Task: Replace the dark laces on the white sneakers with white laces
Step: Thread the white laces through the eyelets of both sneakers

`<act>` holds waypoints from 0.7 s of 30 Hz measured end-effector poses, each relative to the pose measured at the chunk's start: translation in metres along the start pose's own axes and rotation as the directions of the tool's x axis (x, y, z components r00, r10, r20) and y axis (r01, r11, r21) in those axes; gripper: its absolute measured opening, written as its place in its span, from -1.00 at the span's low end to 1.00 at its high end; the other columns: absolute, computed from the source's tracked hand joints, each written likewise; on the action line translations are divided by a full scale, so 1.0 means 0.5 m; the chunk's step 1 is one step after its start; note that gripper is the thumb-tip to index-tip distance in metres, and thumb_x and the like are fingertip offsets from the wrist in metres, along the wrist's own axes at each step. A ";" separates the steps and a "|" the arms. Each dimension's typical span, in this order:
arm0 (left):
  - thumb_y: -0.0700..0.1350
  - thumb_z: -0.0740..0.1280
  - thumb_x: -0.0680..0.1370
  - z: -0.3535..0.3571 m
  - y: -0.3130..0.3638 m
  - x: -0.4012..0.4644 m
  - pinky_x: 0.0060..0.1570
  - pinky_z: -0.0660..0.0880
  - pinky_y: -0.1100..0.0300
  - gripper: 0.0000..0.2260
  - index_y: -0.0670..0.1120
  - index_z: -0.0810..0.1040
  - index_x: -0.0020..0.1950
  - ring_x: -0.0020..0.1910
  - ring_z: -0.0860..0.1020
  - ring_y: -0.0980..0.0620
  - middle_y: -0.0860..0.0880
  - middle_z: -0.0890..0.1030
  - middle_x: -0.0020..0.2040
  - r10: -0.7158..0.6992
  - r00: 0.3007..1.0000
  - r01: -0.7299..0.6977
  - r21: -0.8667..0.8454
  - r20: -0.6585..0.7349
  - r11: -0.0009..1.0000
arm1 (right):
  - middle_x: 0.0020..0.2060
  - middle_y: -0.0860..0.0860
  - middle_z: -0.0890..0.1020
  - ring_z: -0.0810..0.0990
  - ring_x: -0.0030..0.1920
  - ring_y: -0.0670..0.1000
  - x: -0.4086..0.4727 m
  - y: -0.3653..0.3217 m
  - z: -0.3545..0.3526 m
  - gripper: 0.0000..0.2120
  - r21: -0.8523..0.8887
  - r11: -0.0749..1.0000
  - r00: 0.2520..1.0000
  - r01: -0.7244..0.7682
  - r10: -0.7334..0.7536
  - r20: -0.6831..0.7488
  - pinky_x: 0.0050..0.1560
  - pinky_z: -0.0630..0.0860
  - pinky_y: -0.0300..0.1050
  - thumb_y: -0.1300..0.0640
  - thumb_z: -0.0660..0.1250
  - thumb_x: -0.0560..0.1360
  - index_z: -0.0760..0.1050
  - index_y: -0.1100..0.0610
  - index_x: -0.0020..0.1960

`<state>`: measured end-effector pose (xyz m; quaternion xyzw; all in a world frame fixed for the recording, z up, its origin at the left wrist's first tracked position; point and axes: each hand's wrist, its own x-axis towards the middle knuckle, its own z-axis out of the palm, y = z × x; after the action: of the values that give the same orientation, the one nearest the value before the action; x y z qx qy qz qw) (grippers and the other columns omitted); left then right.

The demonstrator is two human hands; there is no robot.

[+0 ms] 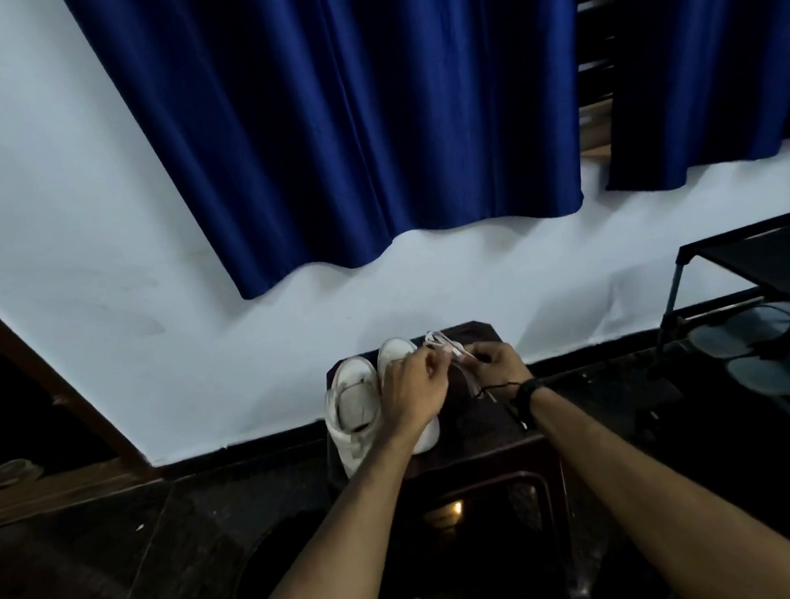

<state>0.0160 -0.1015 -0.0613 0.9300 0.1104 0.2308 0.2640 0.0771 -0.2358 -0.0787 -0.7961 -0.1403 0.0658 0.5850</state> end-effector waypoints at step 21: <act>-0.21 0.27 0.46 -0.118 0.010 0.132 -0.50 0.08 0.29 -0.80 -0.05 0.35 -0.34 -0.62 0.13 0.10 0.08 0.21 -0.58 -0.473 0.842 0.520 -0.627 0.260 0.580 | -0.33 0.07 0.56 0.45 -0.51 -0.16 0.026 -0.055 -0.036 -0.79 0.137 0.990 0.996 -0.013 0.000 0.091 -0.41 0.54 -0.18 0.09 0.28 0.60 0.64 0.15 -0.07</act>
<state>0.0449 -0.0581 0.0101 0.7069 0.2658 0.1414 0.6400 0.0902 -0.2408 -0.0460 -0.7505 -0.1592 0.1133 0.6313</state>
